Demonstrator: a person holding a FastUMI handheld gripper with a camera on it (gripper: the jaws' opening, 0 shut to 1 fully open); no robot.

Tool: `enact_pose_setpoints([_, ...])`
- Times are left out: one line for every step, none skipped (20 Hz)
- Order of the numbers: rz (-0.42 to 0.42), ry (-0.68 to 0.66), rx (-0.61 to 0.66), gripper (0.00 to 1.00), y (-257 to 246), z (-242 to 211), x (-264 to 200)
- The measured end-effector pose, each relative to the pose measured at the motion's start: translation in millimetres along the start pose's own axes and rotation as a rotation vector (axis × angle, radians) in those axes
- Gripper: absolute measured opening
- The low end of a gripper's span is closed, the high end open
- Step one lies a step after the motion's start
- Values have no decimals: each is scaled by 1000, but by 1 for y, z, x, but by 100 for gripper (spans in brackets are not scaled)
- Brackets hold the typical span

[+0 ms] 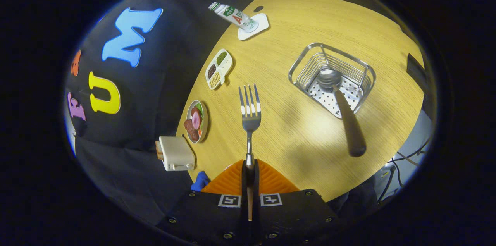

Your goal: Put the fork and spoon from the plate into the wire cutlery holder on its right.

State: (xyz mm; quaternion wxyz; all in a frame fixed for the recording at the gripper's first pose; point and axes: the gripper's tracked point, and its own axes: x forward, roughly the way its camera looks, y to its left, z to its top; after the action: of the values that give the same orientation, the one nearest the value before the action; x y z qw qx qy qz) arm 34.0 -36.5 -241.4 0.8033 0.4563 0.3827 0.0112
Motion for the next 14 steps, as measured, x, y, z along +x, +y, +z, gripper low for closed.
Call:
enact_pose_setpoints([-2,-11,17,4,-5,3,-4])
enact_pose_setpoints([-3,-25,34,4,-10,6,-7])
enact_pose_setpoints([-1,-35,51,4,-14,10,-10])
enact_pose_setpoints([5,-46,70,4,-15,14,-13])
enact_pose_setpoints([14,-54,92,4,-18,16,-16])
enact_pose_setpoints([29,-60,121,4,-19,18,-19])
enact_pose_setpoints([49,-60,156,4,-19,20,-20])
enact_pose_setpoints([69,-52,198,4,-19,20,-21])
enact_pose_setpoints([91,-45,246,4,-19,20,-22])
enact_pose_setpoints([112,-36,291,4,-18,20,-21])
enact_pose_setpoints([129,-29,330,4,-19,20,-21])
enact_pose_setpoints([144,-24,366,4,-20,21,-21])
enact_pose_setpoints([169,-24,398,4,-19,22,-22])
enact_pose_setpoints([197,-21,432,4,-15,25,-23])
